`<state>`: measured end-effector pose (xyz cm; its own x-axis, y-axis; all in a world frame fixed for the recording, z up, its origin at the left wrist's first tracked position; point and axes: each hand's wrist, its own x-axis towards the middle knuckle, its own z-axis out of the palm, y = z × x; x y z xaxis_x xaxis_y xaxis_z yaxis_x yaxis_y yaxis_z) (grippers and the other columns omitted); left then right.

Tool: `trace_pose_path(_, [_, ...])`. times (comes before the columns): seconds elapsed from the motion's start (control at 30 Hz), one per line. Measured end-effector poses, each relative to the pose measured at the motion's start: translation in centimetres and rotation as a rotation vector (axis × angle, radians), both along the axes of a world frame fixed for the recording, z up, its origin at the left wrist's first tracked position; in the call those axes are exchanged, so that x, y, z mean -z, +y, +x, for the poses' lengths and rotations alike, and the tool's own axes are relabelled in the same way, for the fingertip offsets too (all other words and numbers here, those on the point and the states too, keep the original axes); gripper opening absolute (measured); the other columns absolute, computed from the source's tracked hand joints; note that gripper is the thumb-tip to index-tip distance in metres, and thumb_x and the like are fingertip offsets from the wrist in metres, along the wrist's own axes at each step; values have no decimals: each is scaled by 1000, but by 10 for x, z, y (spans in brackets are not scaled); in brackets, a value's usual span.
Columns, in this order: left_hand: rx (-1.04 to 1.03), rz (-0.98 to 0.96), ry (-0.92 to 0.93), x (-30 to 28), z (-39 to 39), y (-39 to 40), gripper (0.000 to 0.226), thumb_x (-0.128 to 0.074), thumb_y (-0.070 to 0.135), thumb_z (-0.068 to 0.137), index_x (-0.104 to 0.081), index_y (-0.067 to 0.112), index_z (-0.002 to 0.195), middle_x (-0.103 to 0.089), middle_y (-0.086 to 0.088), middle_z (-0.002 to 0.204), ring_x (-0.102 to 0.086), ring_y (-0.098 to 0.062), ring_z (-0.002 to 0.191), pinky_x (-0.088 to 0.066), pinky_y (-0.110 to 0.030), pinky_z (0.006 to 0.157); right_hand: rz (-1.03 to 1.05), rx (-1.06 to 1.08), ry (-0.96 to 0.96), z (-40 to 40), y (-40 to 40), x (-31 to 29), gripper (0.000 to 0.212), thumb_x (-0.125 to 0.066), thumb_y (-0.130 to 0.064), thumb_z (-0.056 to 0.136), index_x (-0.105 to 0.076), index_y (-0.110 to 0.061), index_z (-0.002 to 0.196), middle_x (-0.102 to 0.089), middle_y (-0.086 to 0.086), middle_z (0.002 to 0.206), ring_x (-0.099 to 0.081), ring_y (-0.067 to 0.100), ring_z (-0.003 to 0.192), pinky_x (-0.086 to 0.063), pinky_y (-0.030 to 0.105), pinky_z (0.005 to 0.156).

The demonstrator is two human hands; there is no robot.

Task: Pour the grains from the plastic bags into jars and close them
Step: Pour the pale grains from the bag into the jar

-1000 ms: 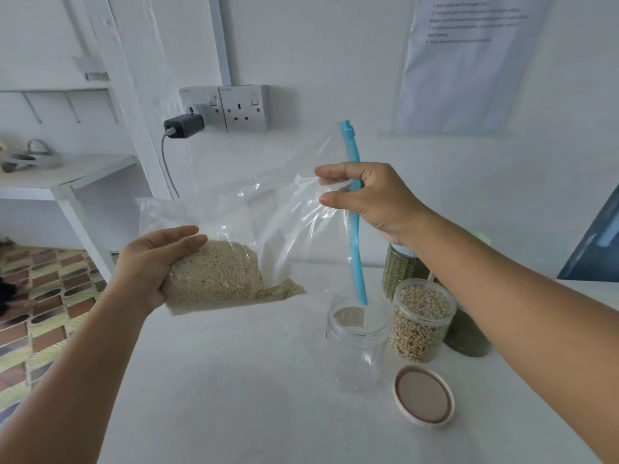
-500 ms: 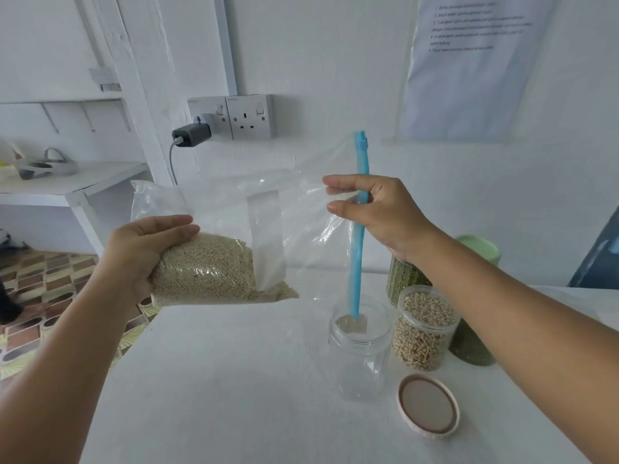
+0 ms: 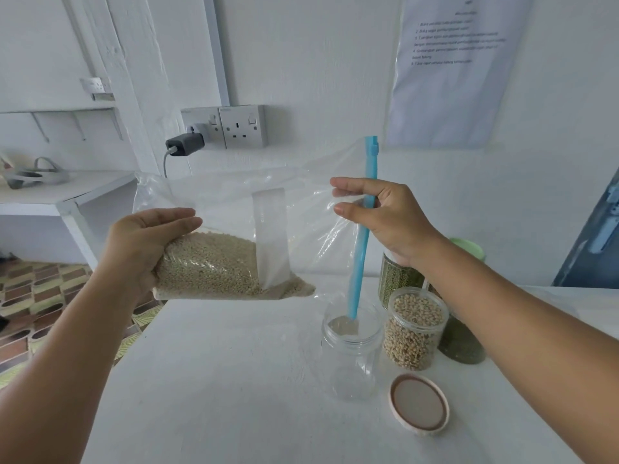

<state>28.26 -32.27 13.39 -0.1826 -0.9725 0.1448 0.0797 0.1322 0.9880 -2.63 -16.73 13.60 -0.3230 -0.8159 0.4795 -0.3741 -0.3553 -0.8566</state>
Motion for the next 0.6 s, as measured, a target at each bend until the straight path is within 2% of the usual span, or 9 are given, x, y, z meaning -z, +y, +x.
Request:
trace_pose_path(0.13, [13,-19,-19,-5,1,1,20,-91,19,61,-84,21,79,-75,-2,69,-66,-17,54,-63,-31,61,0,9,-19,0,7,8,37,-80,-13,89,-75,-30,122,-76,-9,116,-69,17,111,-54,32,104])
trace_pose_path(0.3, [16,-58,-33,-9,0,0,25,-92,21,61,-83,20,85,-73,1,67,-64,-14,53,-61,-28,61,-19,41,-39,2,12,12,38,-80,-11,89,-75,-25,124,-76,-9,114,-70,16,106,-55,29,102])
trace_pose_path(0.43, [18,-76,-39,-16,-2,-3,28,-94,23,62,-84,20,88,-73,-3,73,-62,-19,58,-60,-36,74,-22,60,-52,2,13,11,38,-79,-13,90,-74,-25,125,-76,-10,114,-69,12,105,-56,29,101])
trace_pose_path(0.6, [14,-111,-54,-25,-2,-5,34,-95,27,57,-84,20,89,-66,-12,84,-56,-24,66,-58,-42,78,-30,61,-56,2,13,8,37,-79,-14,91,-74,-26,126,-76,-11,114,-68,13,109,-55,28,100])
